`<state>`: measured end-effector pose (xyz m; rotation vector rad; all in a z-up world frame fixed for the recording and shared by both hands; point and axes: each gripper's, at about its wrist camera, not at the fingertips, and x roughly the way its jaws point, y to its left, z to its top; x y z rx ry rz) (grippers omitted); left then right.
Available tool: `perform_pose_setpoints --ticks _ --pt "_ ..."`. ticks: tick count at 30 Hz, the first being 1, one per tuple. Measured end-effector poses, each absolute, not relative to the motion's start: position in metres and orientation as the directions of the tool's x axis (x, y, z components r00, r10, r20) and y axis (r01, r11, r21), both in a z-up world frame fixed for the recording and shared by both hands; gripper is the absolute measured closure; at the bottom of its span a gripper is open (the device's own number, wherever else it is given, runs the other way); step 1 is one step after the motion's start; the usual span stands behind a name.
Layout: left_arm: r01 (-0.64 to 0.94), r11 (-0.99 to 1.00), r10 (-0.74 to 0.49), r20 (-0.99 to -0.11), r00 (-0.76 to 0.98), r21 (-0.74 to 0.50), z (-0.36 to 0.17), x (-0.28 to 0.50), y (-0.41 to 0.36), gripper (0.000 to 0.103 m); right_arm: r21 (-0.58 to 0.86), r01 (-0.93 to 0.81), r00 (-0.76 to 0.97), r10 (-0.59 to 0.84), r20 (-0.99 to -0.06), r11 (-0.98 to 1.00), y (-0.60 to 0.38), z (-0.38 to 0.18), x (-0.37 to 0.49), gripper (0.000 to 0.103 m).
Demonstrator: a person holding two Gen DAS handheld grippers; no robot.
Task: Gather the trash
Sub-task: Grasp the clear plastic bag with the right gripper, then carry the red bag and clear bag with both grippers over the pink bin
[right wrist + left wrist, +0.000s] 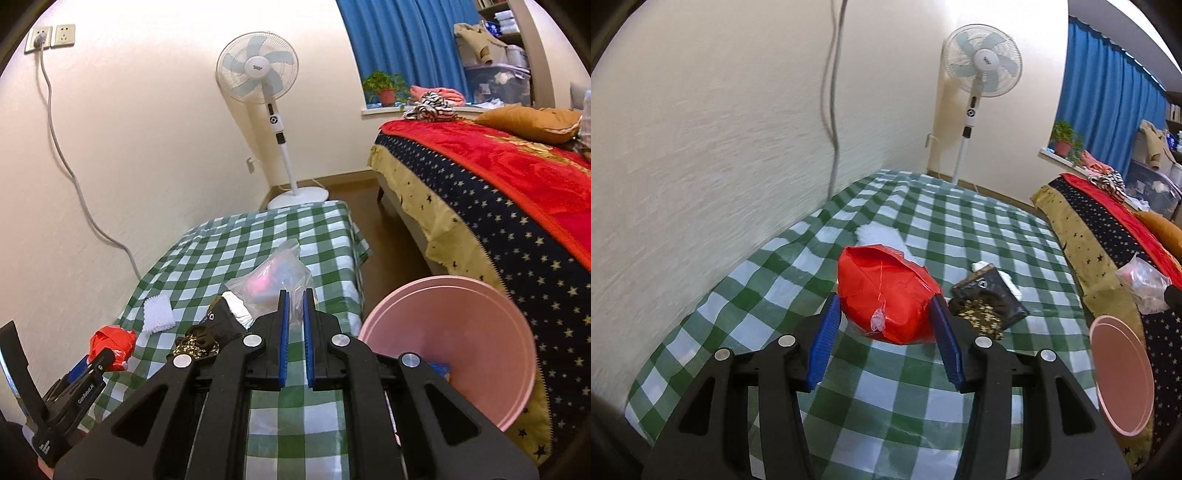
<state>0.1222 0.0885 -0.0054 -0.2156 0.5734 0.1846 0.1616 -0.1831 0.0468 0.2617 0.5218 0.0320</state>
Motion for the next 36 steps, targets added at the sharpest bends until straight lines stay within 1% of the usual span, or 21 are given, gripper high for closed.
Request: perform_pose_setpoints --ticks 12,19,36 --pt "-0.145 0.979 0.050 -0.515 0.856 -0.146 0.010 0.113 0.057 0.054 0.226 0.089 0.877 0.031 -0.479 0.970 -0.204 0.073 0.130 0.096" --pt "-0.093 0.987 0.013 -0.503 0.864 -0.133 0.012 0.113 0.035 0.054 0.234 0.137 0.876 -0.007 -0.482 0.963 -0.224 0.069 0.126 0.096" --pt "0.010 0.990 -0.080 -0.489 0.869 -0.143 0.005 0.122 0.001 0.054 0.211 0.248 0.865 -0.117 -0.489 0.945 -0.257 0.058 0.136 0.096"
